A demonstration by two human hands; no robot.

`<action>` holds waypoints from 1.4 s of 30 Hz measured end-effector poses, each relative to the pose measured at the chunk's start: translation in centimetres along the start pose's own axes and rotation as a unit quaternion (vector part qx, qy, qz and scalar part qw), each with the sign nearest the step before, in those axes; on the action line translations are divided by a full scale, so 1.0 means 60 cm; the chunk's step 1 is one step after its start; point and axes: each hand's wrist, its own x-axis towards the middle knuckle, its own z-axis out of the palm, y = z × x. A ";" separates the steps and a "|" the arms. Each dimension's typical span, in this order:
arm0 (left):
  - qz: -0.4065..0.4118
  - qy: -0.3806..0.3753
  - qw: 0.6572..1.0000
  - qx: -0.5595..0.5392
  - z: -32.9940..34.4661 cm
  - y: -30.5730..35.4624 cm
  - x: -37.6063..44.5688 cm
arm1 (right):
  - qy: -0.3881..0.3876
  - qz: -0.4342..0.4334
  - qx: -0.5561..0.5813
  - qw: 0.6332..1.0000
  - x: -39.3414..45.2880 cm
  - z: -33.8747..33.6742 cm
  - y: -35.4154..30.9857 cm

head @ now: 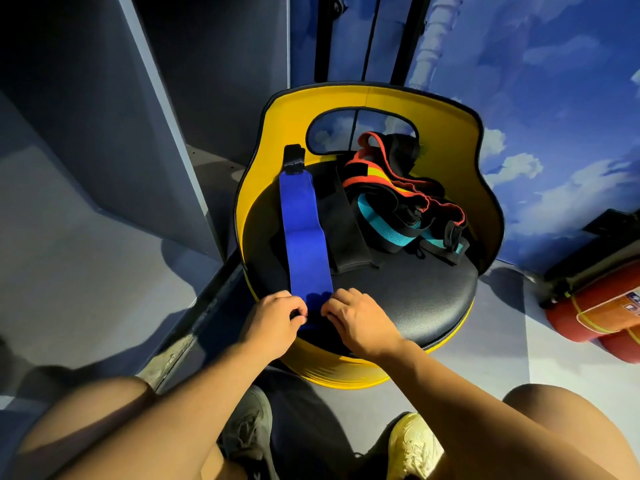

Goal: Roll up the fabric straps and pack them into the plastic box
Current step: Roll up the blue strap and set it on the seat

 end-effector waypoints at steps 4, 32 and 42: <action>0.034 0.006 0.999 0.005 -0.002 0.000 -0.002 | -0.031 -0.014 -0.031 0.999 -0.013 -0.006 0.011; -0.128 0.058 0.987 -0.083 0.003 0.007 0.037 | 0.051 0.130 0.030 0.990 0.045 0.015 0.013; -0.035 0.017 0.999 -0.025 -0.005 -0.005 0.013 | 0.016 0.065 0.043 0.997 0.023 0.014 0.024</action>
